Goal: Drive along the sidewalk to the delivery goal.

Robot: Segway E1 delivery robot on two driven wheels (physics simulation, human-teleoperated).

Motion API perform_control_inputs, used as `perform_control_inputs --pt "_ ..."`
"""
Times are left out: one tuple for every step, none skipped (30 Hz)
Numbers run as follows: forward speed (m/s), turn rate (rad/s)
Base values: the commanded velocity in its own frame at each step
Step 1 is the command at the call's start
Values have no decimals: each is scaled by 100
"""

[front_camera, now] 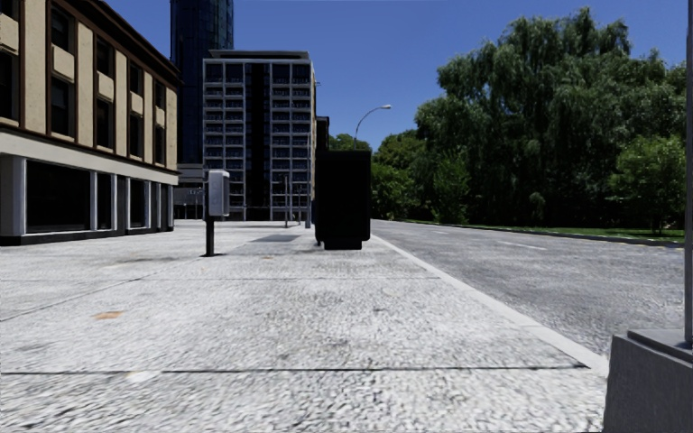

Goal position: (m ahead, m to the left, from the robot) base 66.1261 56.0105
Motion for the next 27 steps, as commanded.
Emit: perform_control_inputs --pt "200 23" --pt "200 23" --pt "200 23" --pt "200 21" --pt "200 21" --pt "200 21" --pt "200 21" --pt "200 21" --pt "200 21" --pt "200 21" --pt "200 21" --pt "200 21" --pt "200 21" --pt "200 21" --pt "200 21" --pt "200 21" --pt "200 21" --pt "200 21" --pt "200 21" --pt "200 21" --pt "200 21" --pt "200 21" --pt "200 21" --pt "200 21" --pt "200 21" --pt "200 21" --pt "200 21"
